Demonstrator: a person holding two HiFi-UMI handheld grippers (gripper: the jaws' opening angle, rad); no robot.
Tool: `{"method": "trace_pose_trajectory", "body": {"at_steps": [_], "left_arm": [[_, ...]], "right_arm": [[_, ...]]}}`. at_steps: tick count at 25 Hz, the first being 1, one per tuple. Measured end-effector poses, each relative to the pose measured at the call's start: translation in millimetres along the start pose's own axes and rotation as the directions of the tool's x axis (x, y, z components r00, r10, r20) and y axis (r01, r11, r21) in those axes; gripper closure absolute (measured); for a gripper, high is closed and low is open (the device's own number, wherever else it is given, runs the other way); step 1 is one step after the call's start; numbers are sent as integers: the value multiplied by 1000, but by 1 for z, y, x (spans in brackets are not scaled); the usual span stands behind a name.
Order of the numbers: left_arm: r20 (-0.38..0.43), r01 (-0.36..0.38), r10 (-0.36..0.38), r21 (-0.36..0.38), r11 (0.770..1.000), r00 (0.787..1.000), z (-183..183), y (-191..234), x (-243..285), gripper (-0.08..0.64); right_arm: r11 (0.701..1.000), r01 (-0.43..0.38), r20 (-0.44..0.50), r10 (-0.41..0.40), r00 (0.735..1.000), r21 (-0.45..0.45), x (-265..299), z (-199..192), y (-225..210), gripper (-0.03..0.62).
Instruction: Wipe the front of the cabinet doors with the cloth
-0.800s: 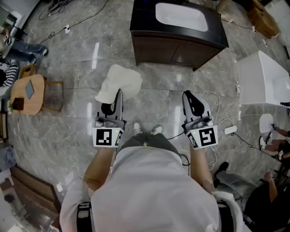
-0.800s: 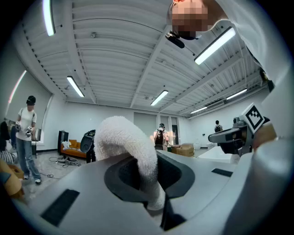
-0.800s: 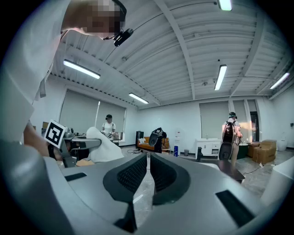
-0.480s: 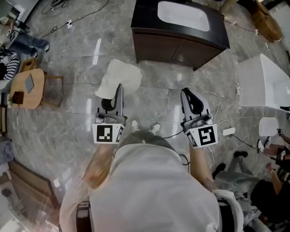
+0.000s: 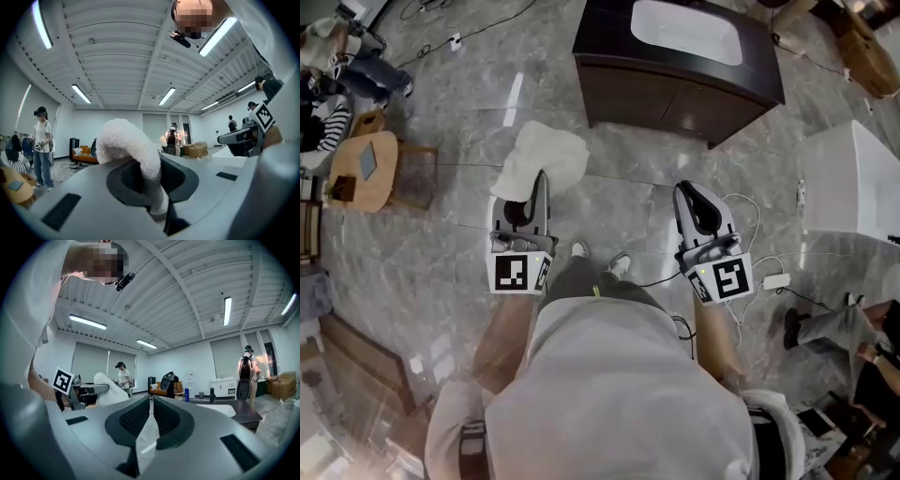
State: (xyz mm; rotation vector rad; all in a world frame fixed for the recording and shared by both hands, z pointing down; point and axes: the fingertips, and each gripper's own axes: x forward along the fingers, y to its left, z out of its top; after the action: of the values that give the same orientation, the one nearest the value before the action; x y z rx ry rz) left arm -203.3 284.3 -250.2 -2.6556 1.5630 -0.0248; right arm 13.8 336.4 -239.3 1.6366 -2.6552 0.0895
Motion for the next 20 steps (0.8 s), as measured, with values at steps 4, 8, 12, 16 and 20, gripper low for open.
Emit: {"method": "trace_pose_trajectory", "body": {"at_steps": [4, 8, 12, 16, 20], "left_arm": [[-12, -12, 12, 3, 1000, 1000, -10, -1, 18, 500], [-21, -3, 3, -13, 1000, 1000, -25, 5, 48, 500], [-39, 15, -17, -34, 999, 999, -42, 26, 93, 500], [-46, 40, -42, -55, 998, 998, -52, 53, 157, 500], [-33, 69, -71, -59, 996, 997, -53, 83, 212, 500]], "right_arm": [[1000, -18, -20, 19, 1000, 19, 10, -13, -9, 540], [999, -29, -45, 30, 999, 22, 31, -22, -18, 540], [1000, -6, -70, 7, 998, 17, 69, -23, -40, 540], [1000, 12, -112, -12, 994, 6, 123, -19, -71, 540], [1000, 14, -130, -16, 991, -11, 181, -14, -86, 540]]}}
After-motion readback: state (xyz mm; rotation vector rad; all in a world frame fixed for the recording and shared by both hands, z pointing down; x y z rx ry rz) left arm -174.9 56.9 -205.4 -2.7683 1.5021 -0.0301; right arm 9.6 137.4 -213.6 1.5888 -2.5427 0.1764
